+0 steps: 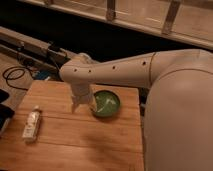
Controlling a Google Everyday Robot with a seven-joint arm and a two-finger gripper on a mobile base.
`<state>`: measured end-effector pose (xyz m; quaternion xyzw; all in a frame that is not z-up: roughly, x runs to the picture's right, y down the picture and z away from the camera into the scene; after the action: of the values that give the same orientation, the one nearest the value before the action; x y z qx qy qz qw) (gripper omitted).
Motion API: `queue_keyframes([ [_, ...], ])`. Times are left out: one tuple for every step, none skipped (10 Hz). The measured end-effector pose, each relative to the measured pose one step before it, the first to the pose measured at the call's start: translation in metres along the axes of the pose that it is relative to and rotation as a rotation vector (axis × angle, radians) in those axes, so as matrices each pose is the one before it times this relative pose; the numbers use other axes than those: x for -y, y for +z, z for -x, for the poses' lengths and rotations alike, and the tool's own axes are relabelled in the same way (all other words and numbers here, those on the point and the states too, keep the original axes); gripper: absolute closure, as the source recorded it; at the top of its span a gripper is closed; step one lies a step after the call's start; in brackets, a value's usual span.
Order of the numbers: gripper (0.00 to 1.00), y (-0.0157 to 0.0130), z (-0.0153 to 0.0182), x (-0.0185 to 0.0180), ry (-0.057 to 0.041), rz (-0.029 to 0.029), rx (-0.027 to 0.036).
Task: Place the bottle in the ceramic bowl
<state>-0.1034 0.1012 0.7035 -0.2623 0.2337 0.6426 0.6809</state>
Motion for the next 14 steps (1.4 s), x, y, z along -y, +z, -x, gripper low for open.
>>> queue_keyframes([
  [0.35,-0.00001,0.00002,0.00002,0.00003,-0.00003,0.00005],
  [0.35,-0.00001,-0.00001,-0.00004,-0.00006,0.00002,-0.00002],
  [0.35,-0.00016,0.00005,0.00000,-0.00023,-0.00010,0.00049],
  [0.35,-0.00153,0.00066,0.00025,-0.00318,-0.00288,0.00608],
  [0.35,-0.00546,0.00262,-0.00167,-0.01542,-0.00744,0.03517],
  [0.35,-0.00537,0.00287,-0.00711,-0.01526,0.00172,0.03103],
  [0.35,-0.00632,0.00871,-0.01475,-0.03605,-0.00063,0.04578],
  [0.35,-0.00353,0.01121,-0.01797,-0.03810,0.00386,0.03640],
  [0.35,-0.00175,0.01329,-0.01966,-0.03473,0.00671,0.03172],
  [0.35,-0.00033,0.01155,-0.01747,-0.03004,0.00668,0.02729],
  [0.35,0.00057,0.01725,-0.02635,-0.03628,0.01904,0.03899],
  [0.35,0.00018,0.00655,-0.01225,-0.01289,0.01350,0.01566],
  [0.35,0.00010,0.00044,0.00051,0.00233,-0.00184,0.00033],
  [0.35,0.00020,0.00081,0.00575,0.00845,-0.00694,-0.00029],
])
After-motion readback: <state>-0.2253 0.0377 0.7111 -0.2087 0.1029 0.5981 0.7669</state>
